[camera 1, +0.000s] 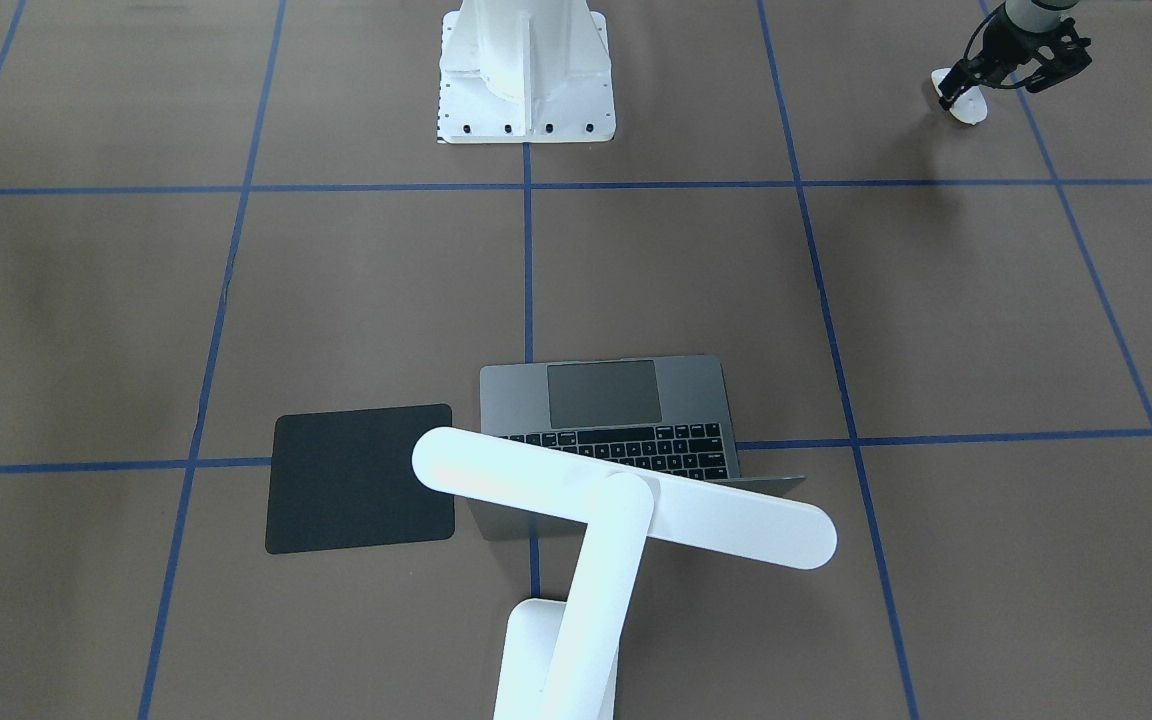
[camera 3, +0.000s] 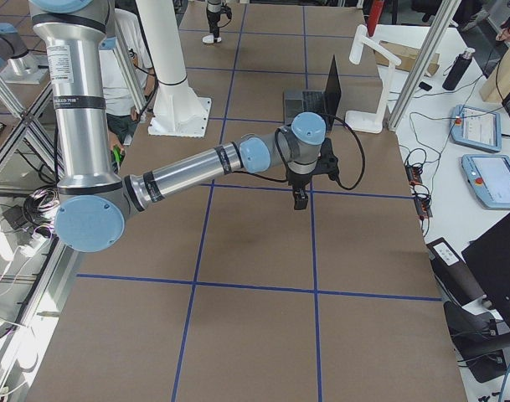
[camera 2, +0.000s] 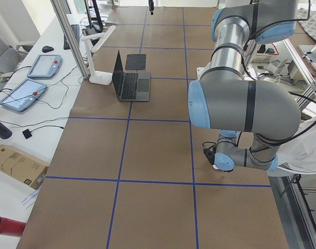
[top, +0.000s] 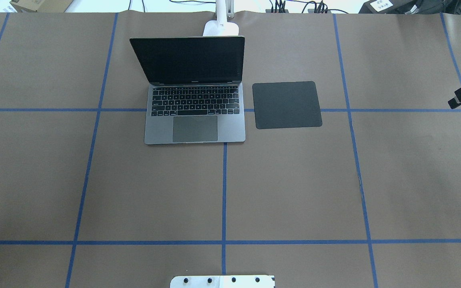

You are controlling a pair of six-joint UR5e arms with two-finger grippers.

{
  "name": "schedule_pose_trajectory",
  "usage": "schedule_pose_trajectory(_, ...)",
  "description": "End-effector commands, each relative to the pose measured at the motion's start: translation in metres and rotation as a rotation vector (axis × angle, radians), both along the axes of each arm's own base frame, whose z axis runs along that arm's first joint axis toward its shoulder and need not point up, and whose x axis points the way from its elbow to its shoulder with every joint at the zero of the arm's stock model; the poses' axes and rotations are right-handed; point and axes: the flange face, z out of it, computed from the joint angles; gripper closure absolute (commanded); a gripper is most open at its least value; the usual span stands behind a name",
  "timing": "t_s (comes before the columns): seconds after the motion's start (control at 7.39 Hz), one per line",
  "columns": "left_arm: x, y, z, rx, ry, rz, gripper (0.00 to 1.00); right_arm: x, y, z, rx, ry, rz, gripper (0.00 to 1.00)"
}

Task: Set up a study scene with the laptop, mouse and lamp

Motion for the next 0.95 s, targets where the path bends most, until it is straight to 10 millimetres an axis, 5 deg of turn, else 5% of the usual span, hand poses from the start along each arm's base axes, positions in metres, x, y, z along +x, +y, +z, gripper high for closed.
schedule_pose_trajectory(0.0,0.0040,0.0060,-0.0013,0.007,0.014,0.027,0.07,-0.0008,0.0002,0.0000,0.000,-0.001,-0.002,0.07)
schedule_pose_trajectory(0.27,0.0053,0.0072,-0.0021,0.014,0.022,0.028,0.31,-0.0008,0.0007,0.0006,-0.002,-0.002,-0.002,0.07)
schedule_pose_trajectory(0.81,0.0006,0.0045,-0.0092,0.001,0.064,0.028,0.40,-0.0009,0.0007,-0.0047,-0.003,-0.006,0.006,0.06)
